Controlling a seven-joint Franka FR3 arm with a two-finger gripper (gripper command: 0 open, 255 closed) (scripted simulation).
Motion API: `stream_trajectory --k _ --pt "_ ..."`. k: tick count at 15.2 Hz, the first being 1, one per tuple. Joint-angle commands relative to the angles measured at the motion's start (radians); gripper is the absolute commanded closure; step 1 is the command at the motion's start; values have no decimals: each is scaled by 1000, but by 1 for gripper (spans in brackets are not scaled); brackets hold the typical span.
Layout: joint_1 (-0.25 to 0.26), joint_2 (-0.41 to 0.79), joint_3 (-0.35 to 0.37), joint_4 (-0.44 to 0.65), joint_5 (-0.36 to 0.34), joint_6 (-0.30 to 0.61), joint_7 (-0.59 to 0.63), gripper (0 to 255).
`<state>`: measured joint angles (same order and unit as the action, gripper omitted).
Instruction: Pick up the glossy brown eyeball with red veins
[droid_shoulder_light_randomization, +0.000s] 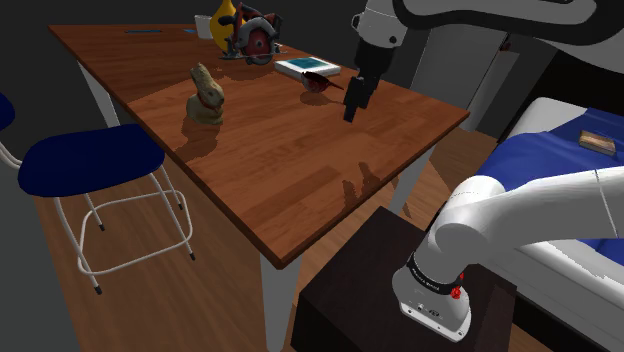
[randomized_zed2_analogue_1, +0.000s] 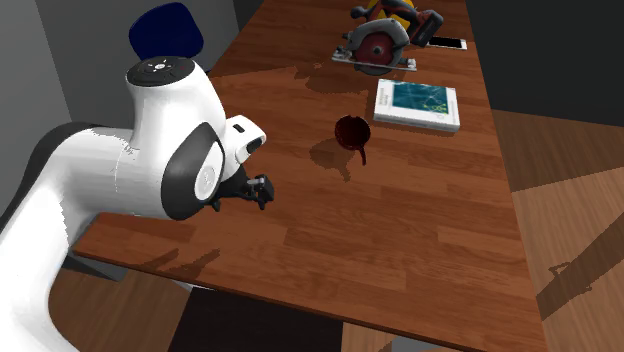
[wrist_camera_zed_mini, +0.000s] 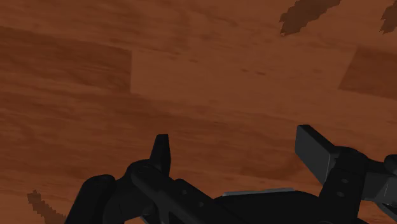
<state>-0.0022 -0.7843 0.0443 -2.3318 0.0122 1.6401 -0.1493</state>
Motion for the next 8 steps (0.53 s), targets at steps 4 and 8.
stream_trajectory --k 4,8 --pt "-12 81 -57 44 -25 37 -72 0" --pt "-23 201 -129 121 -45 78 -166 0"
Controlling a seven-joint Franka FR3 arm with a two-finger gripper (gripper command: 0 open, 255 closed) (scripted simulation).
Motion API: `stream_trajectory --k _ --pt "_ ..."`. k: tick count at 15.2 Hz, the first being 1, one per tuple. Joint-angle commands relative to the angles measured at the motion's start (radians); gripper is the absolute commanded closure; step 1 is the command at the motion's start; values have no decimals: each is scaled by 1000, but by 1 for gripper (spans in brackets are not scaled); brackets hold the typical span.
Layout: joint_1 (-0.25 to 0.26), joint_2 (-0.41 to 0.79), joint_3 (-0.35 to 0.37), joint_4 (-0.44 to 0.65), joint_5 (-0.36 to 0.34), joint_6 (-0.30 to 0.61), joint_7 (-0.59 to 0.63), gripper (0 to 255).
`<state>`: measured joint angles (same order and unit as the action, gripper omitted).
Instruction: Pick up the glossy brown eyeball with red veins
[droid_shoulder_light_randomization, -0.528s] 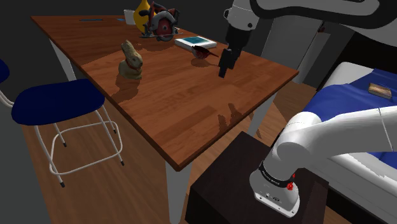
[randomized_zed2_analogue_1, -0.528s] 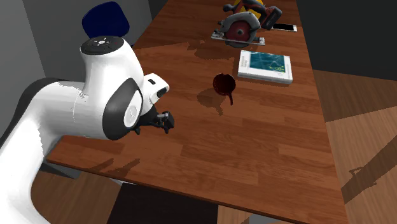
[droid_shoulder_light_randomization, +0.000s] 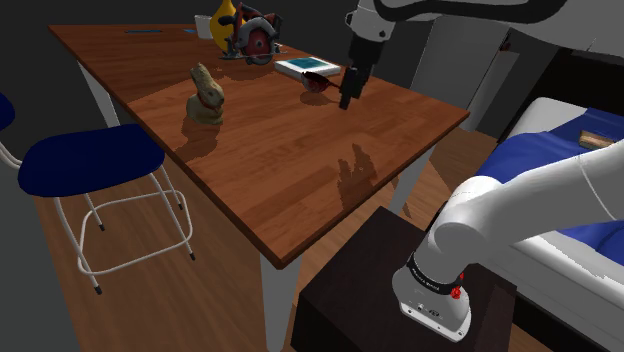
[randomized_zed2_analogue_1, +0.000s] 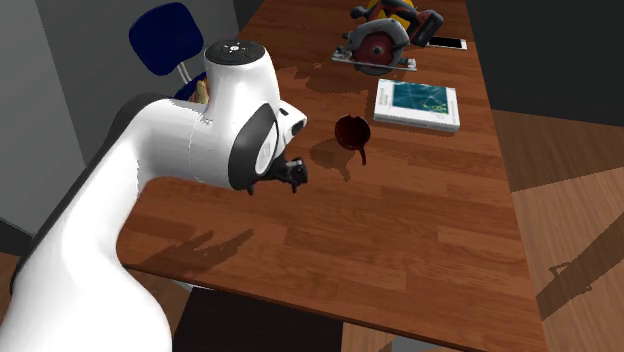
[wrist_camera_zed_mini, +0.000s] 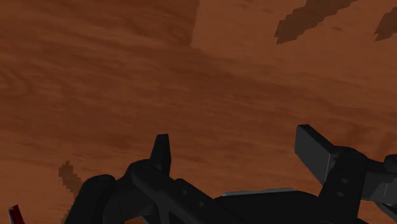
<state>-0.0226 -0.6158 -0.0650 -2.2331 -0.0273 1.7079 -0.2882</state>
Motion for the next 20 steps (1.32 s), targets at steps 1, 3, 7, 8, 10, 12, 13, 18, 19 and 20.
stream_trajectory --k 1,3,7,8,10,12,13,18,19,20 --pt "-5 65 -37 44 -7 19 -51 0" --pt "-8 130 -71 94 -8 34 -98 0" --pt "-13 269 -134 209 6 53 -194 0" --pt "-14 306 -149 242 13 55 -219 0" --pt "-18 381 -178 311 30 55 -268 0" --pt "-23 459 -205 387 53 51 -318 0" --pt "-27 500 -217 428 66 47 -343 0" --pt "-66 717 -264 666 149 0 -464 0" --pt "-71 736 -266 689 157 -6 -473 0" --pt "-71 734 -265 672 156 8 -474 0"
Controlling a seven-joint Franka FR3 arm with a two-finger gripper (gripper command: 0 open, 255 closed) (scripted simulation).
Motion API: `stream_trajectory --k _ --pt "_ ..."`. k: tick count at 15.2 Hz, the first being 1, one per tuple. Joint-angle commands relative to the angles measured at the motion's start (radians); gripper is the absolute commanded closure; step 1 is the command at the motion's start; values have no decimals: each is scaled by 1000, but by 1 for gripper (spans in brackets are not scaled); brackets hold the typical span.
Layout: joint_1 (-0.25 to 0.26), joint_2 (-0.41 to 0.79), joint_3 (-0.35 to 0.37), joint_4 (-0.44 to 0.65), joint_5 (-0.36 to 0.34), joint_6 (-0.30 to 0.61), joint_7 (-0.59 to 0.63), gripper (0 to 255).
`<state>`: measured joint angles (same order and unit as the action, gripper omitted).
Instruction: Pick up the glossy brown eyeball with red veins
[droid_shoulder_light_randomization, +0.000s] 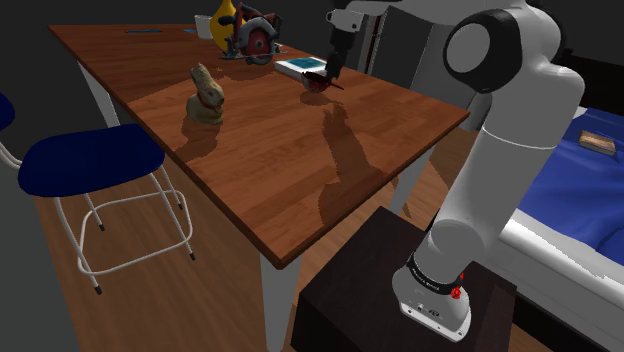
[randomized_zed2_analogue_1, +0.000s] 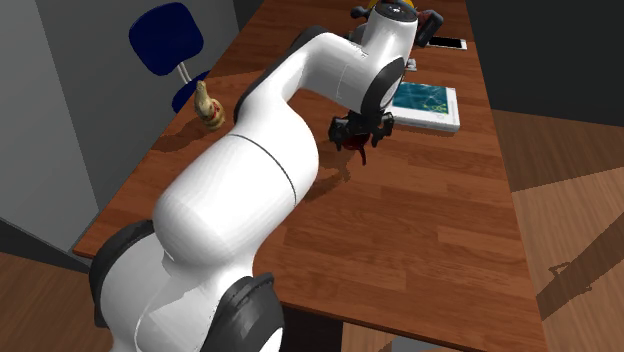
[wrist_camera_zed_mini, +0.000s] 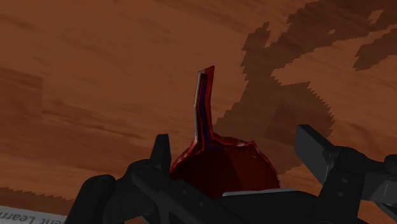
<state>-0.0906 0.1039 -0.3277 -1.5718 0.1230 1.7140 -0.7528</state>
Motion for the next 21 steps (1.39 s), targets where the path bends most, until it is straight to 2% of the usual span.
stream_trajectory --k 1,6,8,9,18,21 --pt "-3 12 -1 -5 5 16 -10 0" --pt "0 7 0 -87 5 92 -15 0" --pt "0 7 0 -87 5 93 -15 0" --pt "0 8 1 -84 6 91 -14 255" --pt "0 7 0 -87 5 92 -15 255" --pt "-1 9 0 -44 5 52 -12 255"
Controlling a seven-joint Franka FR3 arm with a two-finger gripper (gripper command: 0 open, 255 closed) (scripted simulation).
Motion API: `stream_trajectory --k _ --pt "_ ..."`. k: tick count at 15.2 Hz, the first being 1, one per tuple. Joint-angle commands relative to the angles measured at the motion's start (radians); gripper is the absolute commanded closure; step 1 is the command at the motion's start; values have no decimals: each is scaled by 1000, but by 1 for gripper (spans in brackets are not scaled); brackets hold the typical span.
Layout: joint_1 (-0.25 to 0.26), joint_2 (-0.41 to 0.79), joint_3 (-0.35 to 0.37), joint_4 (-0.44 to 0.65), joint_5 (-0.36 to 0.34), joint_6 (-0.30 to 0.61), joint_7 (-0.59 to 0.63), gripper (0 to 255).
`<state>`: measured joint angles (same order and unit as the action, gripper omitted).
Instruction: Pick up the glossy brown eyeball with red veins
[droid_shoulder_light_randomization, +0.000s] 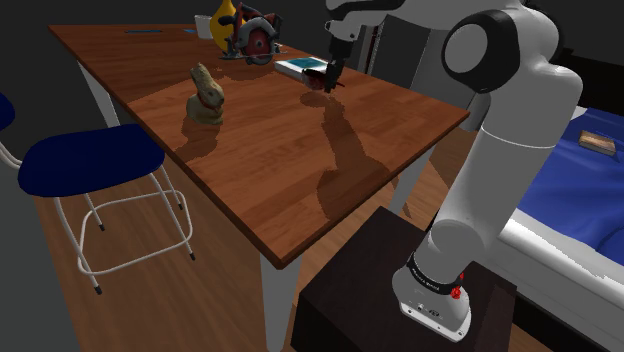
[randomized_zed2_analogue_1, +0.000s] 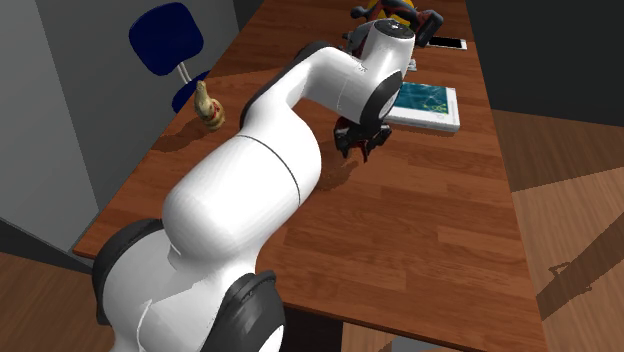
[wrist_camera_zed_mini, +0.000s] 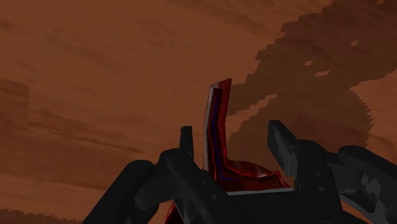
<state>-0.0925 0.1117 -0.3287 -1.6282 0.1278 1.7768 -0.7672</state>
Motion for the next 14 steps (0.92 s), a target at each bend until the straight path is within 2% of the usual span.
stream_trajectory --k 1,12,14 --pt "0 2 0 27 0 -25 3 255" --pt "-11 35 -5 218 10 -185 10 255" --pt "-11 36 -5 221 10 -187 10 255"
